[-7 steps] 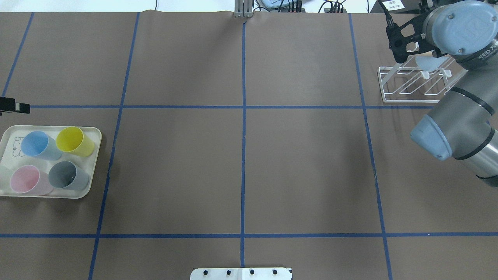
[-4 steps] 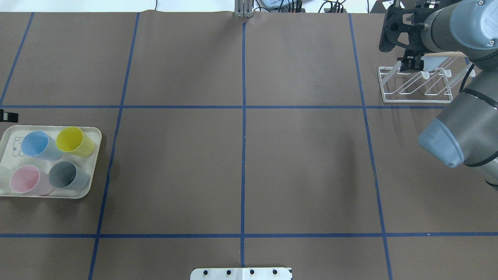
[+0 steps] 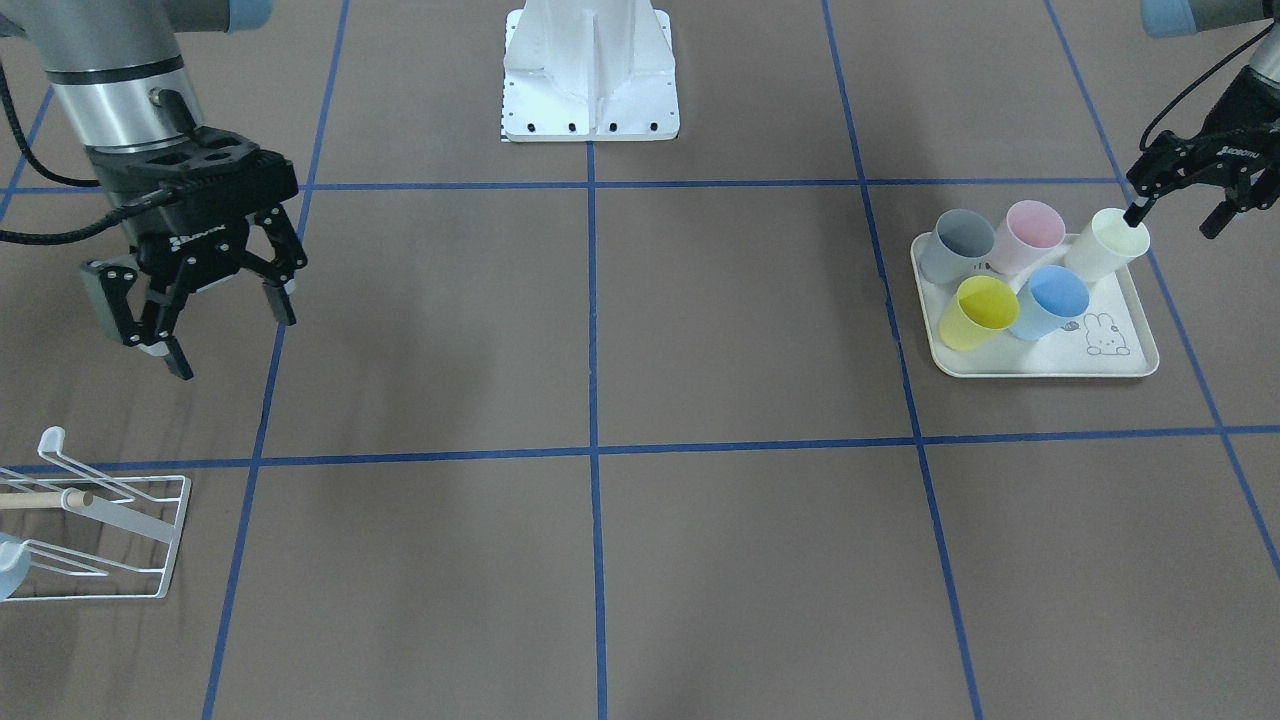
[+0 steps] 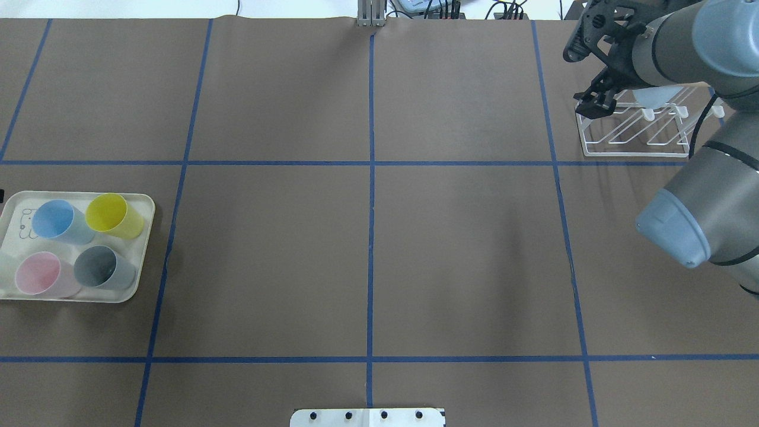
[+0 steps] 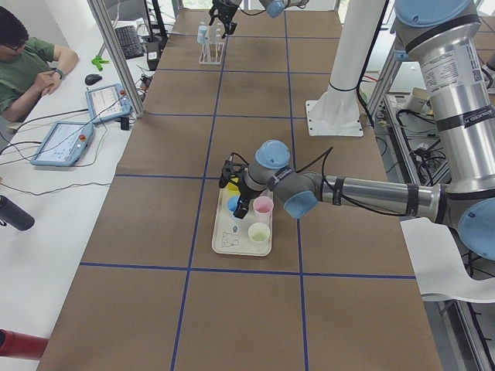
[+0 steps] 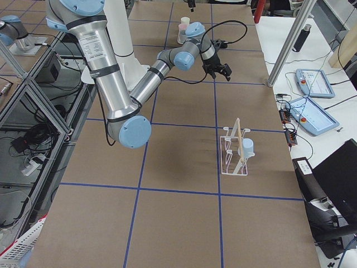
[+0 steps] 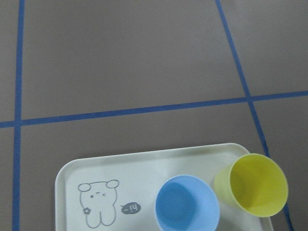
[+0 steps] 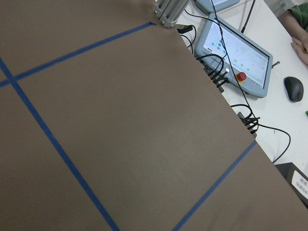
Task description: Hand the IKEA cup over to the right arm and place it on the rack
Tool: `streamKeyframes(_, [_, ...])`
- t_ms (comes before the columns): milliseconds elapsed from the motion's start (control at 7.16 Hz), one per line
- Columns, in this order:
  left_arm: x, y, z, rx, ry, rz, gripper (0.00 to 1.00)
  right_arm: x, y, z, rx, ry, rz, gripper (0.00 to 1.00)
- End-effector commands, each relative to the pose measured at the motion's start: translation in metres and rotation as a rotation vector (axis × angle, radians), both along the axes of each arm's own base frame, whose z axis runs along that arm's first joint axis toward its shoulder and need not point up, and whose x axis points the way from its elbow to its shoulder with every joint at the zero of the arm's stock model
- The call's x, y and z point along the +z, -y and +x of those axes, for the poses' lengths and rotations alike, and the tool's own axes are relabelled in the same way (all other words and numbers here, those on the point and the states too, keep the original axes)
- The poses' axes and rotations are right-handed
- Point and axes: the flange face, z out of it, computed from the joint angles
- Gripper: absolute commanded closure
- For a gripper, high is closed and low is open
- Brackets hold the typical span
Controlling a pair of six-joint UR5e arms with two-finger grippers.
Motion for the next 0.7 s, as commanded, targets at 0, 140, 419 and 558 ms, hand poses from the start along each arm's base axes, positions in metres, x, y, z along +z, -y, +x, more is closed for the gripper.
streamKeyframes(0, [0.052,-0.006,-0.005,0.003,0.042,0.002,0.00,-0.030,-0.022,-0.041,-0.014,0.100,-0.096,0.00])
streamKeyframes(140, [0.081,-0.013,-0.007,0.003,0.034,0.017,0.00,-0.037,-0.026,-0.047,-0.028,0.057,-0.145,0.00])
streamKeyframes(419, [0.103,-0.021,-0.009,0.001,0.029,0.006,0.00,-0.050,-0.033,-0.058,-0.035,0.061,-0.169,0.00])
streamKeyframes(558, [0.106,-0.027,-0.010,0.010,0.026,-0.007,0.00,-0.050,-0.035,-0.060,-0.038,0.062,-0.168,0.00])
